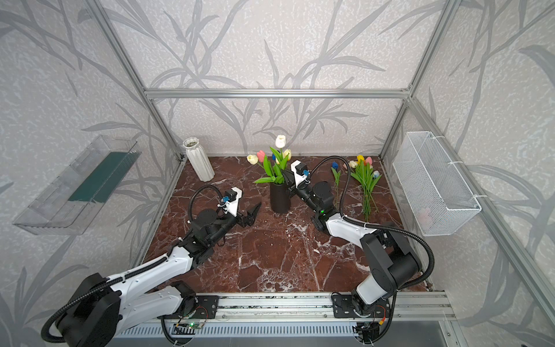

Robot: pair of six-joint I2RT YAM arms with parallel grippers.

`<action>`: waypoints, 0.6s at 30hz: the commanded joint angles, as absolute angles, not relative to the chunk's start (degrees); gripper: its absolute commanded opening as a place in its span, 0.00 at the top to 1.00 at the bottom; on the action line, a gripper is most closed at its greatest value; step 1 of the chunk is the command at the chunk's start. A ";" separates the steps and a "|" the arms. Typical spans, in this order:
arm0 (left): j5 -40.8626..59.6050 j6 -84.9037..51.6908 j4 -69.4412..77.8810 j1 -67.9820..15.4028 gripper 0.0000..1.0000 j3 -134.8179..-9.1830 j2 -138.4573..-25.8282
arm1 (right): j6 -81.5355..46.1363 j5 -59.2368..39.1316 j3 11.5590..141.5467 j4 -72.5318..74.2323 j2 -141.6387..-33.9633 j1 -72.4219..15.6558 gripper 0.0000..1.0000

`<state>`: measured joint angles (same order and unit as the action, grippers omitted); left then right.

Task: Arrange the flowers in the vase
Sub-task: 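Lower the white tulip stem into the brown vase with the right gripper, then open the right gripper and move it back to the tulip pile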

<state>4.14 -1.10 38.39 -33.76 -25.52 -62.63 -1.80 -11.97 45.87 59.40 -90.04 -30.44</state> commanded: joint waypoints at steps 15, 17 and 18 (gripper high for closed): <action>4.17 -1.23 40.65 -33.83 0.12 -26.27 -64.18 | 2.05 -8.57 46.90 47.05 -79.86 -30.72 0.51; 4.69 -1.23 40.17 -33.84 0.12 -26.78 -63.75 | 2.27 -8.24 45.84 46.46 -77.22 -30.74 0.47; 4.80 -1.24 40.08 -33.81 0.12 -26.96 -63.48 | 2.36 -7.29 45.20 46.00 -75.82 -30.63 0.45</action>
